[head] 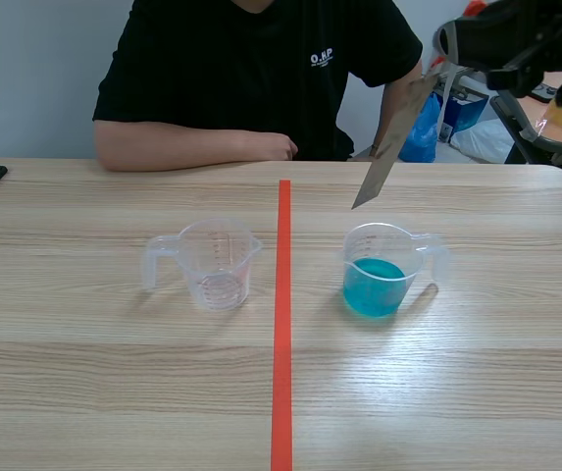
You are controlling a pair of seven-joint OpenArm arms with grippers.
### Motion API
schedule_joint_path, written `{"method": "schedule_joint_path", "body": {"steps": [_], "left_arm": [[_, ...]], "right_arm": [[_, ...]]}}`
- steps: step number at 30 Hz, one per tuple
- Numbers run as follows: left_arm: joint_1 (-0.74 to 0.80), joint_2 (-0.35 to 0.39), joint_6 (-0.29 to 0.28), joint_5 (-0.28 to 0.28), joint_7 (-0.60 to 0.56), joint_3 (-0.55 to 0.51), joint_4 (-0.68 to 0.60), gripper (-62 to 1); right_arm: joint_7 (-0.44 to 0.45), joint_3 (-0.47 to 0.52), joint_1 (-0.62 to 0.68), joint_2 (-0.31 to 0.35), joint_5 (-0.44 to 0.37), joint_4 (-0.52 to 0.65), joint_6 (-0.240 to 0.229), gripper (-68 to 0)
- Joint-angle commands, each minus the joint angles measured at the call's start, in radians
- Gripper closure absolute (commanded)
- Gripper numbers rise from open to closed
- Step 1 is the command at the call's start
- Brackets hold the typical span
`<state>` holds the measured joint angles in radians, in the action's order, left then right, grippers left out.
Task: Do the redox reaction experiment.
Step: 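Move the plate over the blue solution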
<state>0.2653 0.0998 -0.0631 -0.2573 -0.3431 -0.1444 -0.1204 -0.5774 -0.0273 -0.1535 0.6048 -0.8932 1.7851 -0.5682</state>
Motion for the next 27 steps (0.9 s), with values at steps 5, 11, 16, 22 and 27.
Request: {"method": "schedule_joint_path", "body": {"steps": [5, 11, 16, 22, 27], "left_arm": [[-0.003, 0.0, -0.002, 0.002, -0.004, -0.002, -0.011, -4.2], [-0.003, 0.001, -0.002, 0.002, -0.004, -0.002, -0.011, -4.2], [-0.003, 0.0, -0.002, 0.002, -0.004, -0.002, -0.011, -4.2], [-0.003, 0.0, -0.002, 0.002, -0.004, -0.002, -0.011, -4.2], [-0.003, 0.0, -0.002, 0.002, -0.004, -0.002, -0.011, -4.2]], "right_arm": [[0.014, 0.074, 0.052, 0.056, -0.051, 0.006, 0.003, -0.7], [0.023, 0.101, 0.092, 0.056, -0.055, 0.006, 0.003, -0.7], [0.03, 0.101, 0.093, 0.054, -0.058, 0.006, 0.003, -0.7], [0.041, 0.101, 0.092, 0.054, -0.058, 0.006, 0.003, -0.7], [0.041, 0.1, 0.092, 0.048, -0.058, 0.006, 0.003, -0.7]]}}
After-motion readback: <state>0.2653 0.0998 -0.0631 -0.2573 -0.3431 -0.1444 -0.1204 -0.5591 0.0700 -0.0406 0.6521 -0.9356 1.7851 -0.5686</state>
